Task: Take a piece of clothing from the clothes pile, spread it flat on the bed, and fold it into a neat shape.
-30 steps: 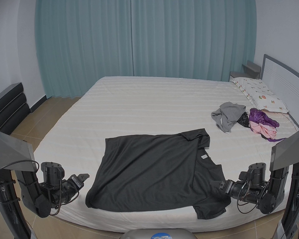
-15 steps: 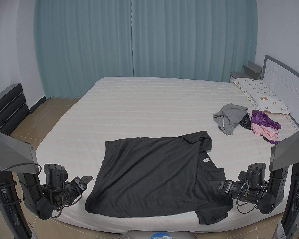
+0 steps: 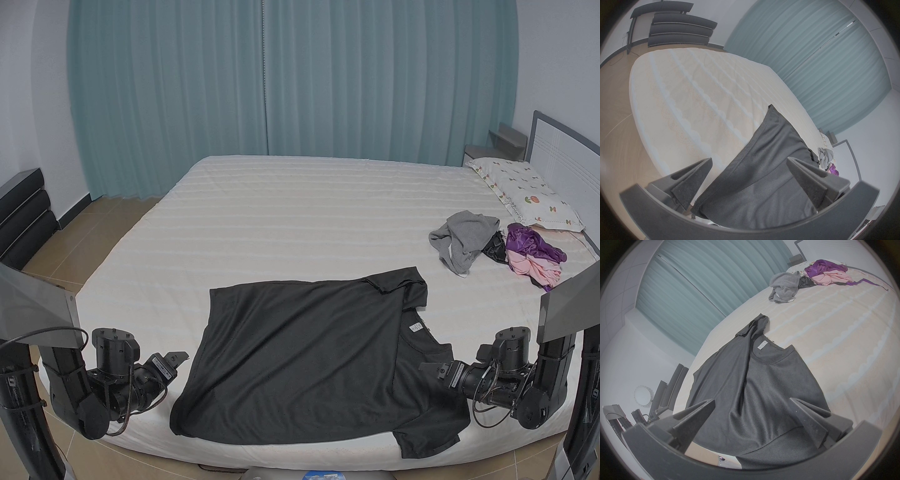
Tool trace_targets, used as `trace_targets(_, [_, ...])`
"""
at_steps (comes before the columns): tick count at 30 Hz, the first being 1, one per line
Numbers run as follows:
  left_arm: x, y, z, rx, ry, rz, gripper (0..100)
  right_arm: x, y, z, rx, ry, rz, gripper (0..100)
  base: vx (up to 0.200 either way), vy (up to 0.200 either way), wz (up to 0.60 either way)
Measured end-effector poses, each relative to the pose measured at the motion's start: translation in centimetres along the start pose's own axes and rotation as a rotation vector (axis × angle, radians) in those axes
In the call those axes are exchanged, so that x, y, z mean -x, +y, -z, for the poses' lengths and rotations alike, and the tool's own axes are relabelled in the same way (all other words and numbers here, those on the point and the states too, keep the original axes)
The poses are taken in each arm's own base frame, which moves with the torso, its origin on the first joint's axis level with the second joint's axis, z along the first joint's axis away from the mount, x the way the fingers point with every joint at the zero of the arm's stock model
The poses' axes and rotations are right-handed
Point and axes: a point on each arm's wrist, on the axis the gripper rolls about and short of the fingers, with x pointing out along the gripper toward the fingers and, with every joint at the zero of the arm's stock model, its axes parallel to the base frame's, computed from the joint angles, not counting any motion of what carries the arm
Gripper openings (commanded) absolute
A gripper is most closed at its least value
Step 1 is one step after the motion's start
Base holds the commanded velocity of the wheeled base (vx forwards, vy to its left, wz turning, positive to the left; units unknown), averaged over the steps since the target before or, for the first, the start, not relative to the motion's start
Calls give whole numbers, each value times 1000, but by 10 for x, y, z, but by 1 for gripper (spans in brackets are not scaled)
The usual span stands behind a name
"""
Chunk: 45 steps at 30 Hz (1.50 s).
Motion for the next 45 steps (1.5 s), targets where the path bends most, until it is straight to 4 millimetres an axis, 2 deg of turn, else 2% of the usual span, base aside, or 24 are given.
trace_targets(10, [-1, -1, 1, 2, 7, 3, 100, -1, 0, 1, 0, 4, 1, 100, 0, 0, 0])
trace_targets(16, [-2, -4, 4, 13, 13, 11, 100, -1, 0, 1, 1, 4, 1, 100, 0, -200, 0])
trace_targets(45, [-6, -5, 1, 17, -4, 16, 100, -1, 0, 3, 4, 12, 3, 100, 0, 0, 0])
